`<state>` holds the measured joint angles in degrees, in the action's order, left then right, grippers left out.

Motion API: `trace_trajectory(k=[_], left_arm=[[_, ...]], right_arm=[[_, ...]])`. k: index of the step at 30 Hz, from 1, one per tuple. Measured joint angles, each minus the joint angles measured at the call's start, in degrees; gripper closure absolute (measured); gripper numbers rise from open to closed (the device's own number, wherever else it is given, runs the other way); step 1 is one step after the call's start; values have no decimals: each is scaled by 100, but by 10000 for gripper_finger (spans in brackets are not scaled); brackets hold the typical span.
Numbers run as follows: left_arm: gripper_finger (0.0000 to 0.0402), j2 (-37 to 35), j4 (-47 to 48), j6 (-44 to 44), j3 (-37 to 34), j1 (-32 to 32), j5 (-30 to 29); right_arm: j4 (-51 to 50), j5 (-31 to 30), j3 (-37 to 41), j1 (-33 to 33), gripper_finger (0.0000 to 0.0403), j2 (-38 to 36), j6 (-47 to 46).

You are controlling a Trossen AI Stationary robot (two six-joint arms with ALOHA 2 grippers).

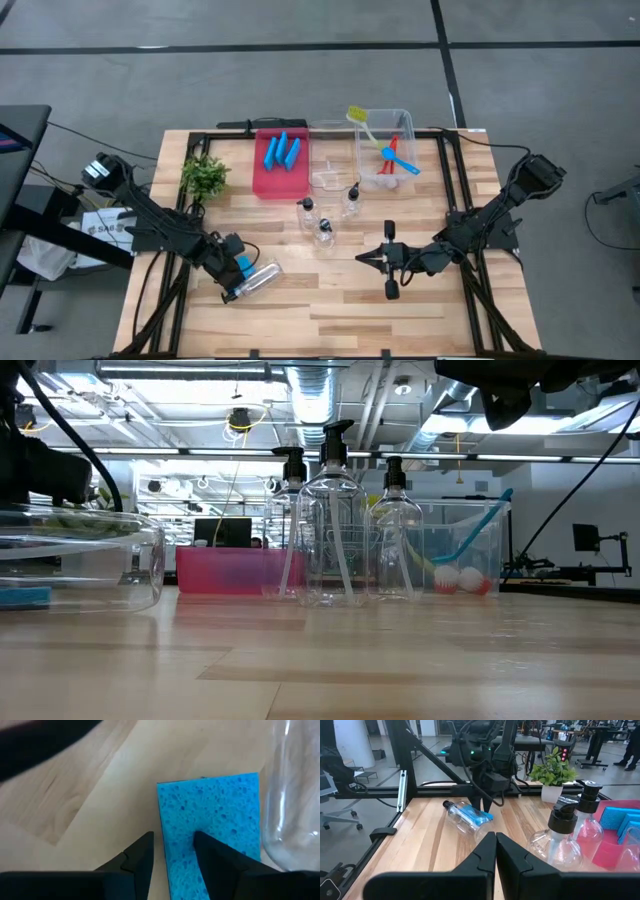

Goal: Pick & Place Kitchen Sink Supplies
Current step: Put the blue sponge into the red bin

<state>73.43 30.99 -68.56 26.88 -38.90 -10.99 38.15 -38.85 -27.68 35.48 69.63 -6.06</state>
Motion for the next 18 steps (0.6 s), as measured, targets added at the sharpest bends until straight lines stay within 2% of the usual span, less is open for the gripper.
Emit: trace_trajectory(k=[7,10,18], left_arm=[[267,230,-368,-205,-2,-26,-402],[297,167,-490,-207,-30,-66,-625],[390,182,-1200,260,-59,-166,-1678]], right_arm=[[-4,0,0,-2,398,0,-4],[-4,0,0,-2,398,0,-3],[-4,0,0,-2,398,0,-3]])
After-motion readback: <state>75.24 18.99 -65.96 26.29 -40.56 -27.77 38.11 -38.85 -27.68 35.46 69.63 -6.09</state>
